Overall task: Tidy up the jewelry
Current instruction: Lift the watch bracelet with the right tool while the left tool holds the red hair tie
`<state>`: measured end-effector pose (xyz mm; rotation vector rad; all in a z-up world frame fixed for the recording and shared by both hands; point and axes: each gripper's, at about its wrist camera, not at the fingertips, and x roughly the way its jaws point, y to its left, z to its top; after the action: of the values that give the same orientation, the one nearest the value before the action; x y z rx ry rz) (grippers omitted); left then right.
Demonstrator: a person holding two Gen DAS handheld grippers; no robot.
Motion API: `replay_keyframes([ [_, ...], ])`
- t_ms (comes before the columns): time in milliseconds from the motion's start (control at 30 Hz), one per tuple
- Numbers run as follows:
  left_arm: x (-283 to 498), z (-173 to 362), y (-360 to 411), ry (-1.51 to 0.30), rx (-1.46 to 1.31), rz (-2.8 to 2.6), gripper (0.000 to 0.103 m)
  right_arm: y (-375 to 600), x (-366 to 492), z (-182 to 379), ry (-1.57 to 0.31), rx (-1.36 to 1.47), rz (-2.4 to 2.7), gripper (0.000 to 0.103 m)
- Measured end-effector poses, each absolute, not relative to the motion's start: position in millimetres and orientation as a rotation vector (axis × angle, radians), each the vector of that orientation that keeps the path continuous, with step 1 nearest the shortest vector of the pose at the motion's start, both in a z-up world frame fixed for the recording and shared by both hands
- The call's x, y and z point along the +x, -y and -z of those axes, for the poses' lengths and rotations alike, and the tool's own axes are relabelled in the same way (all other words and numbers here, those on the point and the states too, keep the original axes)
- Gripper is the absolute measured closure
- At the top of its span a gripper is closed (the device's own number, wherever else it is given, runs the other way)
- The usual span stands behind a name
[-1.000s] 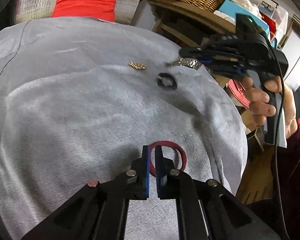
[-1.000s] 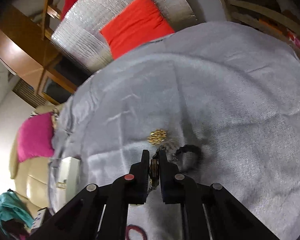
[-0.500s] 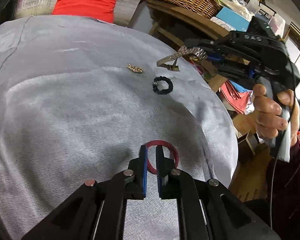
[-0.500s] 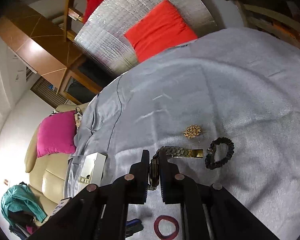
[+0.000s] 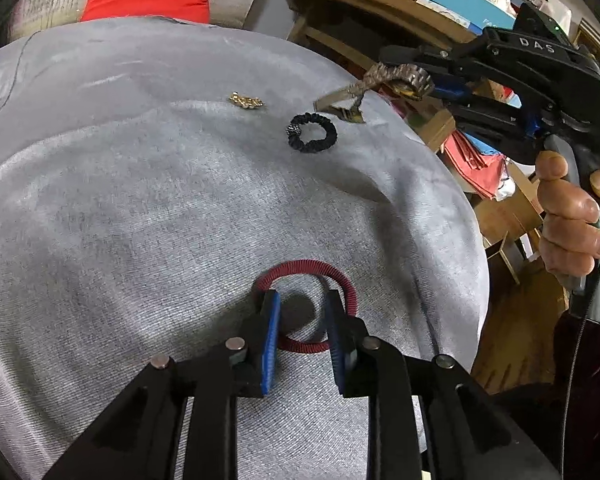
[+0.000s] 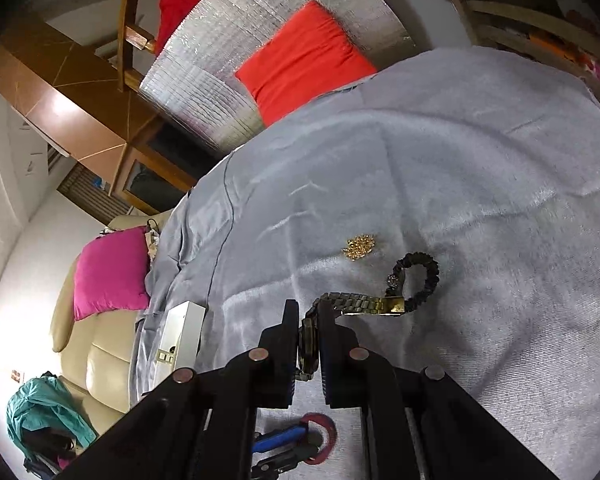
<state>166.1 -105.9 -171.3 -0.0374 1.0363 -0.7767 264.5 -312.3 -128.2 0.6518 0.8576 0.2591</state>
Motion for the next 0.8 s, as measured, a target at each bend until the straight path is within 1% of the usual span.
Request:
replay_keyframes([
  [133, 162, 160, 100, -0.978, 0.002, 0.748, 0.080, 312, 265, 129, -0.860, 0.650, -0.262, 0.093],
  [300, 166, 165, 96, -1.019, -0.023, 0.755, 0.079, 309, 266, 131, -0.864, 0.647, -0.261, 0.093],
  [333, 166, 166, 99, -1.023, -0.015, 0.763, 0.077, 308, 266, 132, -0.866, 0.649, -0.264, 0.093],
  [367, 166, 168, 101, -1.029, -0.007, 0.766, 0.071, 306, 267, 133, -0.868, 0.647, -0.266, 0.093],
  [433, 166, 171, 104, -1.038, 0.000, 0.757, 0.064, 302, 267, 134, -0.873, 0.638, -0.268, 0.093],
  [600, 168, 173, 102, -1.052, -0.032, 0.745, 0.064, 297, 268, 135, -0.879, 0.625, -0.277, 0.093],
  [800, 165, 176, 107, -1.051, -0.006, 0.747, 0.064, 296, 268, 135, -0.879, 0.628, -0.276, 0.093],
])
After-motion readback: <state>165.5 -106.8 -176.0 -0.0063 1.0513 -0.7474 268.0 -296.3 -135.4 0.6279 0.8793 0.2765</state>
